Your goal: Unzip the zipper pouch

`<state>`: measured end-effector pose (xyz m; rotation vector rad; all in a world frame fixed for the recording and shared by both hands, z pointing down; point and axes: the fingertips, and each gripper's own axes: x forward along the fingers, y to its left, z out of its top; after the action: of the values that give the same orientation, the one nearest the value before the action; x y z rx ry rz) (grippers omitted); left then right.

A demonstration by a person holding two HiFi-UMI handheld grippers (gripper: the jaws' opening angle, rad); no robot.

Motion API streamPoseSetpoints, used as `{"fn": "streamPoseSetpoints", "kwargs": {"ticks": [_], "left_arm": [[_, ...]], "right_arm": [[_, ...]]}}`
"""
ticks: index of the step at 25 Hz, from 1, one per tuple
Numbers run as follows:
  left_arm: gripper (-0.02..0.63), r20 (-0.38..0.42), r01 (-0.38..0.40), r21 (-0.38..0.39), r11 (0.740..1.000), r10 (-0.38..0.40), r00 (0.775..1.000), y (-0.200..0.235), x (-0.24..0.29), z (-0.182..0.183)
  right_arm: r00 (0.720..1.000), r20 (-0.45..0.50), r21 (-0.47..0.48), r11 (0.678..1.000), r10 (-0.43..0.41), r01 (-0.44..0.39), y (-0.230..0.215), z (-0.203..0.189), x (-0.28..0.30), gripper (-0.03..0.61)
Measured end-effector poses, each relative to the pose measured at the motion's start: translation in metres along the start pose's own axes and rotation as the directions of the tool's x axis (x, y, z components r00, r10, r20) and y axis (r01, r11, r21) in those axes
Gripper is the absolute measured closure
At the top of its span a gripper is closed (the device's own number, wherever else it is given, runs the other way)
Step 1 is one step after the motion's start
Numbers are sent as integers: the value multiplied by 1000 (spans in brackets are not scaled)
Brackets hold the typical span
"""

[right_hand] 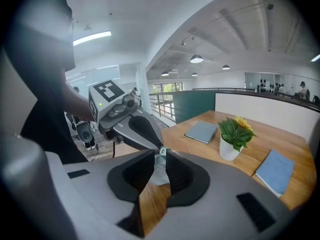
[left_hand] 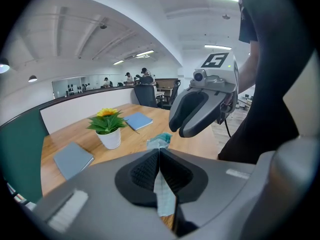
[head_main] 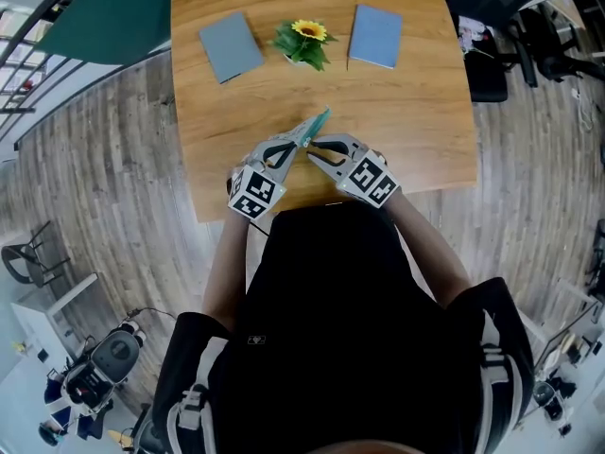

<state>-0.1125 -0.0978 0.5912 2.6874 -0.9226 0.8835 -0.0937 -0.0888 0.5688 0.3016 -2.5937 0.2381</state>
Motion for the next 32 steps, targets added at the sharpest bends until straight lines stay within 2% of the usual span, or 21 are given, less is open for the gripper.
{"fn": "streamPoseSetpoints", "kwargs": {"ticks": [4, 11, 18, 28, 32], "left_arm": [[606, 1, 16, 18, 1000, -16, 1000, -5, 1, 4], [606, 12, 22, 41, 999, -22, 1000, -10, 3, 6], [606, 21, 14, 40, 999, -15, 1000, -11, 0, 4], [606, 18, 3, 34, 999, -4, 1000, -10, 0, 3], [606, 14, 6, 41, 999, -7, 1000, -11, 0, 2]], "right_arm": [[1000, 0, -15, 1000, -12, 12, 0, 2, 2, 483], [991, -7, -135, 982, -137, 135, -10, 1, -1, 501], [987, 27, -105, 982, -156, 158, -11, 2, -3, 552], [984, 32, -83, 981, -173, 175, -12, 3, -2, 554], [983, 62, -53, 983, -174, 177, -11, 7, -4, 555]]}}
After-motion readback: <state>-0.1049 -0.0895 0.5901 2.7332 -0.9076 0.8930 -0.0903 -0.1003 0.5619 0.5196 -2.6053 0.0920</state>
